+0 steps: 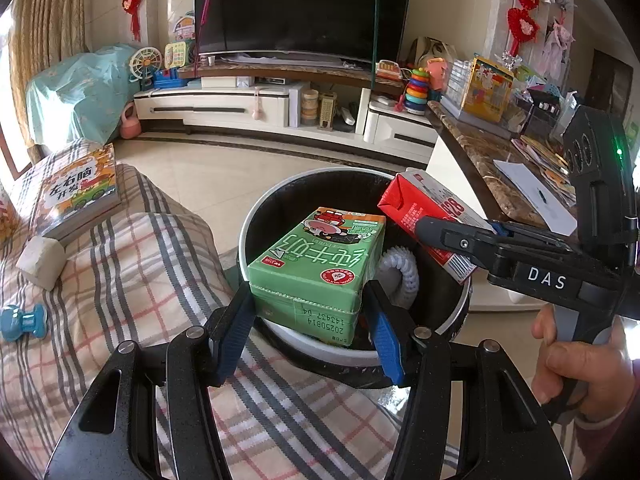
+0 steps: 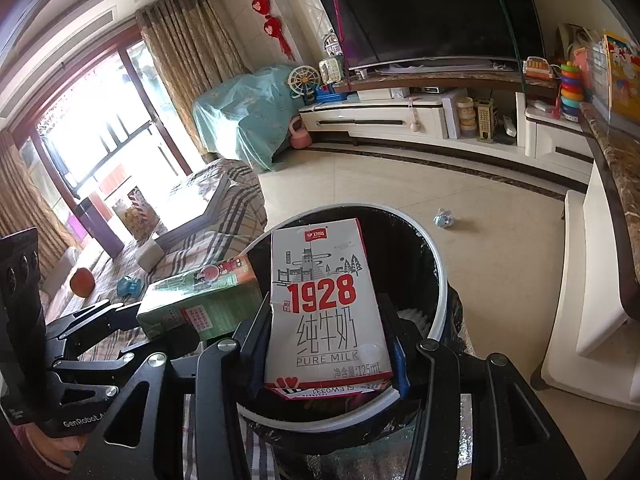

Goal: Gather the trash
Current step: 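Carry green and white milk cartons over the bin and lower them inside, then open both tools to drop the cartons and move back over the bed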

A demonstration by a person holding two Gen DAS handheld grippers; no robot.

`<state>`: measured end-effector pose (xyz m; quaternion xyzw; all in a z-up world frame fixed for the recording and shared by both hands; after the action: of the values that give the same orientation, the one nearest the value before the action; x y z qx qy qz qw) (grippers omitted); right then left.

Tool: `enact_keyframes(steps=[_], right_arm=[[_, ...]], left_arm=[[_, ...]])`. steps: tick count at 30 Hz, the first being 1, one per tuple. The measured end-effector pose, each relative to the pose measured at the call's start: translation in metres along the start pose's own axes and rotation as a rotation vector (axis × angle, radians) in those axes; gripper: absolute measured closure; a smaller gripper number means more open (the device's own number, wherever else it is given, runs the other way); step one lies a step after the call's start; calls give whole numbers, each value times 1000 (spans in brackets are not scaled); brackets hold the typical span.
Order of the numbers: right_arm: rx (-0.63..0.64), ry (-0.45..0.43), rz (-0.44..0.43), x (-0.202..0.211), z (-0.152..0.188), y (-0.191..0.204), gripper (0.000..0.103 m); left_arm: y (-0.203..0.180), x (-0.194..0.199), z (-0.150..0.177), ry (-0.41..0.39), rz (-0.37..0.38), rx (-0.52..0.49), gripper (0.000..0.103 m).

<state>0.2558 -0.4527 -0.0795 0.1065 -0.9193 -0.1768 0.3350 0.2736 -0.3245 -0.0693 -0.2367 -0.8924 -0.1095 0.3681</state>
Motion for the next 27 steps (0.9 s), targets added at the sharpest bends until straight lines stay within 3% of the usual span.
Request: enact_keyframes(steps=[14,20,27], right_arm=[[-7,5,21,-7,-9,-5,52],[-22,-40,35,5,-13,-6,19],[-71,-108,13,23,-13,2,6]], left_arm=[[-1,-8,-5,16,-13,-6,47],[10,-1,0,9,-15,37,38],[35,19,23,0,-42,117,33]])
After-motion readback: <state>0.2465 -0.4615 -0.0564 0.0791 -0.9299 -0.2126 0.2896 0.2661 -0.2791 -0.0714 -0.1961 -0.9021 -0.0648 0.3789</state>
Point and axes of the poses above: each gripper's, at about its wrist camera, not at the fingertips, and x roughly against the way its jaws point, y to its left, z to its underside, the point moved 6 cm from there along -x, roughly the way its jaws point, and after that the axes turned 8 degrees about -z, right-handed, at the moved point
